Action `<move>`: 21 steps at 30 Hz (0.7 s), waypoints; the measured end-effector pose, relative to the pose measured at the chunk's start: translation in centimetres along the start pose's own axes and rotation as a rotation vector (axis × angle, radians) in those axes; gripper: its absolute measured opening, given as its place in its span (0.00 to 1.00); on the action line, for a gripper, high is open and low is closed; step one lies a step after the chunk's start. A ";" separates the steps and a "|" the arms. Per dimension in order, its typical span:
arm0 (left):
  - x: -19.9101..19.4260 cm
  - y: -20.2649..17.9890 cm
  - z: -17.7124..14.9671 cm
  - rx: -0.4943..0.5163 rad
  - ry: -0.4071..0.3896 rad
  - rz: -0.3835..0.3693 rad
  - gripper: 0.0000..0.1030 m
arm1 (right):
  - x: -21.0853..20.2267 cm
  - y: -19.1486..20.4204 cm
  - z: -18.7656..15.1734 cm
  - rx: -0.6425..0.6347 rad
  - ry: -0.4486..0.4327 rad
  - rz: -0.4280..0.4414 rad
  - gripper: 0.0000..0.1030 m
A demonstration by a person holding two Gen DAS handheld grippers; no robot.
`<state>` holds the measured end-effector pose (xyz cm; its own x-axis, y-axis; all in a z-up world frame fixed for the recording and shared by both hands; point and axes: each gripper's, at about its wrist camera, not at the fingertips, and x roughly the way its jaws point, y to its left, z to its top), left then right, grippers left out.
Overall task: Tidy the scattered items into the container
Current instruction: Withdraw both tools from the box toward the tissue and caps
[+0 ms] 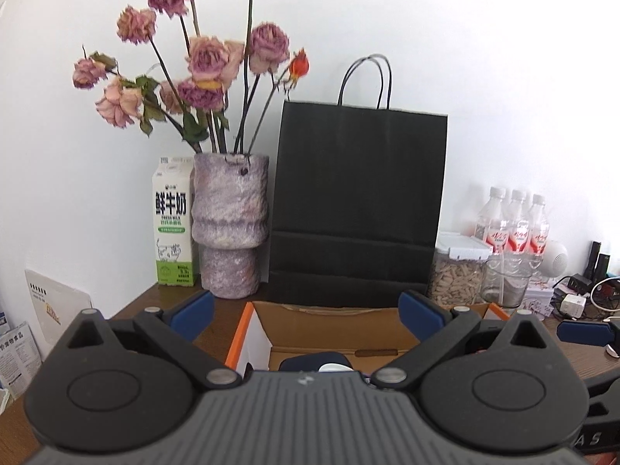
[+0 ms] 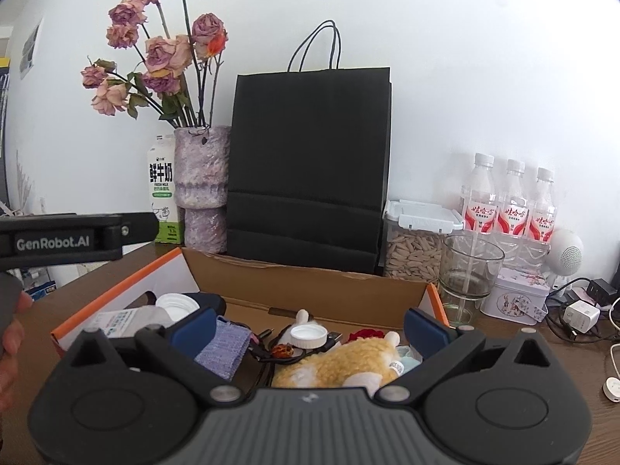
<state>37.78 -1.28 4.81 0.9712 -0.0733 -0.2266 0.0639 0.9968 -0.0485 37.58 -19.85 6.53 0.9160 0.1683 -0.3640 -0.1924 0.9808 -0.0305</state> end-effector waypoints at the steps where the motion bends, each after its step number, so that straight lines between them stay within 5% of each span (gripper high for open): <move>1: -0.5 0.1 0.0 0.005 -0.011 -0.005 1.00 | -0.6 0.0 0.0 -0.003 -0.006 0.003 1.00; 21: -7.8 3.9 -5.2 0.041 0.043 -0.018 1.00 | -8.7 -0.8 -6.7 0.028 0.092 -0.004 1.00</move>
<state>29.26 3.06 1.35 0.9591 -0.0915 -0.2678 0.0914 0.9957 -0.0129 27.44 -22.76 3.50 0.8804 0.1561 -0.4478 -0.1779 0.9840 -0.0067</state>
